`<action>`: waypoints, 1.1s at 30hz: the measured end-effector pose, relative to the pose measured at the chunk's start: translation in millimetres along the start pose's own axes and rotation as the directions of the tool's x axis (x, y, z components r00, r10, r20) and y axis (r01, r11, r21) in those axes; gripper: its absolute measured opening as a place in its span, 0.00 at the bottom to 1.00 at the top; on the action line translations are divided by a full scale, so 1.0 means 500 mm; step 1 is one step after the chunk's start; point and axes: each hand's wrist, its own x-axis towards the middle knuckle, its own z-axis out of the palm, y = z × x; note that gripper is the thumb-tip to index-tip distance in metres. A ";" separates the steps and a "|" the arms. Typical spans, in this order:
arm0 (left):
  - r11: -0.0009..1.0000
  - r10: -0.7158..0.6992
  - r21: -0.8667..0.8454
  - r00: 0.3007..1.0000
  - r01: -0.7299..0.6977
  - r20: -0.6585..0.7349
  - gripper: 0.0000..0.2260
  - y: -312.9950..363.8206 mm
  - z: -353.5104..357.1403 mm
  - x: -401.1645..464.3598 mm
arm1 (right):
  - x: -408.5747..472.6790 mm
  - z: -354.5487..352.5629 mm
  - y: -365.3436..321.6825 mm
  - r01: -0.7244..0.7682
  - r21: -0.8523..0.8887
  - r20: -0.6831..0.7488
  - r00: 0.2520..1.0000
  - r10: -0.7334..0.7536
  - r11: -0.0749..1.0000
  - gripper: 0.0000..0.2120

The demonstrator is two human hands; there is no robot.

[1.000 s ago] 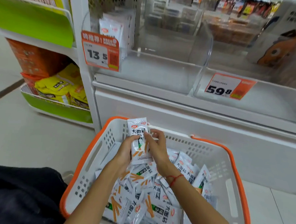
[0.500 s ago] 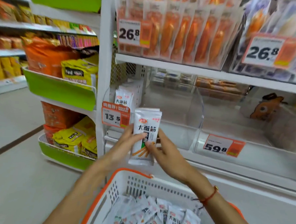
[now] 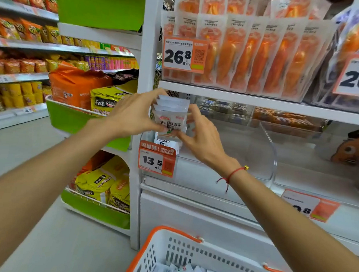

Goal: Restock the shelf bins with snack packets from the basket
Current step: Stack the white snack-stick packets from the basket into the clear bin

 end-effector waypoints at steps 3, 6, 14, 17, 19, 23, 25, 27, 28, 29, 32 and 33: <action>0.970 0.037 0.243 0.995 -0.013 -0.093 0.32 -0.020 0.033 0.005 | 0.013 0.033 0.036 -0.050 0.044 0.105 0.993 0.045 0.998 0.25; 0.939 0.042 0.344 0.996 -0.013 -0.077 0.35 -0.032 0.056 0.005 | 0.028 0.059 0.066 -0.135 0.141 0.228 0.968 0.101 0.981 0.28; 0.647 0.189 0.709 0.959 -0.282 0.209 0.37 -0.069 0.077 0.050 | 0.066 0.130 0.112 -0.320 0.215 0.431 0.879 0.205 0.922 0.32; 0.514 0.173 0.759 0.915 -0.399 0.363 0.40 -0.086 0.074 0.075 | 0.071 0.147 0.116 -0.310 0.138 0.438 0.871 0.222 0.941 0.30; 0.466 0.182 0.758 0.887 -0.457 0.423 0.38 -0.084 0.073 0.086 | 0.073 0.149 0.119 -0.305 0.079 0.444 0.863 0.240 0.949 0.28; 0.412 0.170 0.725 0.828 -0.552 0.534 0.30 -0.066 0.095 0.102 | 0.071 0.149 0.112 -0.271 -0.045 0.516 0.818 0.255 0.962 0.20; 0.412 0.137 0.726 0.825 -0.551 0.548 0.30 -0.061 0.103 0.107 | 0.070 0.151 0.106 -0.288 -0.043 0.545 0.796 0.264 0.957 0.19; 0.435 0.106 0.725 0.830 -0.533 0.547 0.32 -0.059 0.105 0.113 | 0.071 0.143 0.107 -0.401 -0.016 0.597 0.731 0.331 0.916 0.23; 0.443 0.099 0.724 0.831 -0.529 0.548 0.33 -0.059 0.106 0.114 | 0.072 0.137 0.109 -0.495 0.020 0.628 0.682 0.374 0.869 0.26; 0.445 0.095 0.724 0.831 -0.528 0.548 0.33 -0.061 0.108 0.116 | 0.072 0.131 0.112 -0.585 0.067 0.649 0.641 0.410 0.809 0.29; 0.440 0.086 0.737 0.841 -0.514 0.535 0.32 -0.065 0.118 0.117 | 0.071 0.125 0.116 -0.686 0.124 0.645 0.605 0.467 0.717 0.35; 0.441 0.087 0.742 0.847 -0.504 0.524 0.33 -0.066 0.120 0.117 | 0.071 0.128 0.116 -0.678 0.116 0.644 0.608 0.464 0.726 0.36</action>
